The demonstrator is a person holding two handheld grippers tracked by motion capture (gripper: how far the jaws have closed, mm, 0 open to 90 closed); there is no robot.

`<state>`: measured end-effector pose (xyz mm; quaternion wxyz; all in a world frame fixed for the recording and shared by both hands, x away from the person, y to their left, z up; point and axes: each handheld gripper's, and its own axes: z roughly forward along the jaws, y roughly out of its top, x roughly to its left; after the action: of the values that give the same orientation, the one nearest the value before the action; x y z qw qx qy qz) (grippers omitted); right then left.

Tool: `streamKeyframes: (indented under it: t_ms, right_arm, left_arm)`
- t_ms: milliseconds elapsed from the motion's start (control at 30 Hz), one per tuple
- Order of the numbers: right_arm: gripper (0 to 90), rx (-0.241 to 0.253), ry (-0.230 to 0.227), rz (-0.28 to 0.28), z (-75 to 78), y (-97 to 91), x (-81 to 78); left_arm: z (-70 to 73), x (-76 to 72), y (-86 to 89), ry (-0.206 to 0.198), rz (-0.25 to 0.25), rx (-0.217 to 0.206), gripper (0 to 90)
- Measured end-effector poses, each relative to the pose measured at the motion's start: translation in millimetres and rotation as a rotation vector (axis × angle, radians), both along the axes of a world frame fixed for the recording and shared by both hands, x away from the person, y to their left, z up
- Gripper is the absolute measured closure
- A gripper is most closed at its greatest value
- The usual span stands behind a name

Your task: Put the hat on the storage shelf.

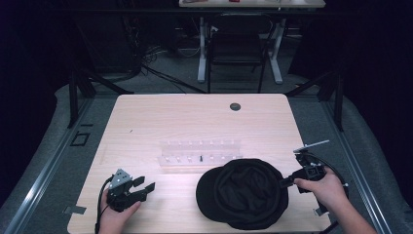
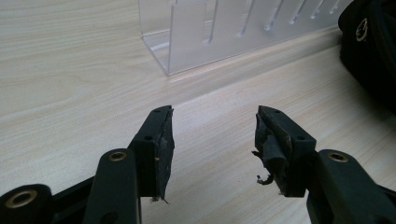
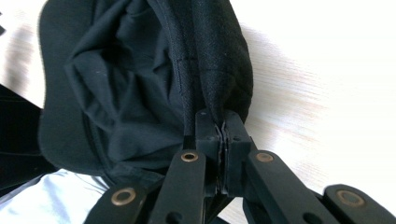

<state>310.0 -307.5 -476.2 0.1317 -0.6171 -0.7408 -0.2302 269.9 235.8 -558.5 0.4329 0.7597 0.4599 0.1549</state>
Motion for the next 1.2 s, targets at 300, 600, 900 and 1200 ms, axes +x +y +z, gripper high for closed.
streamKeyframes:
  t_ms: [300,600,900,1200]
  right_arm:
    - [88.3,0.077,-0.008,-0.014,15.9,3.9,-2.6]
    - [88.4,0.129,-0.018,0.011,29.4,9.3,-3.3]
    - [88.4,0.216,-0.024,0.009,38.6,13.3,-4.0]
    - [88.5,0.312,-0.045,0.032,50.7,21.9,-6.9]
  left_arm:
    - [0.3,-0.1,0.1,0.004,-0.001,0.003,47.3]
    - [-0.3,0.1,-0.2,-0.001,0.001,0.000,47.3]
    - [0.3,-0.2,0.2,0.004,-0.002,0.003,47.3]
    - [-0.1,-0.1,0.0,0.000,0.000,-0.001,47.3]
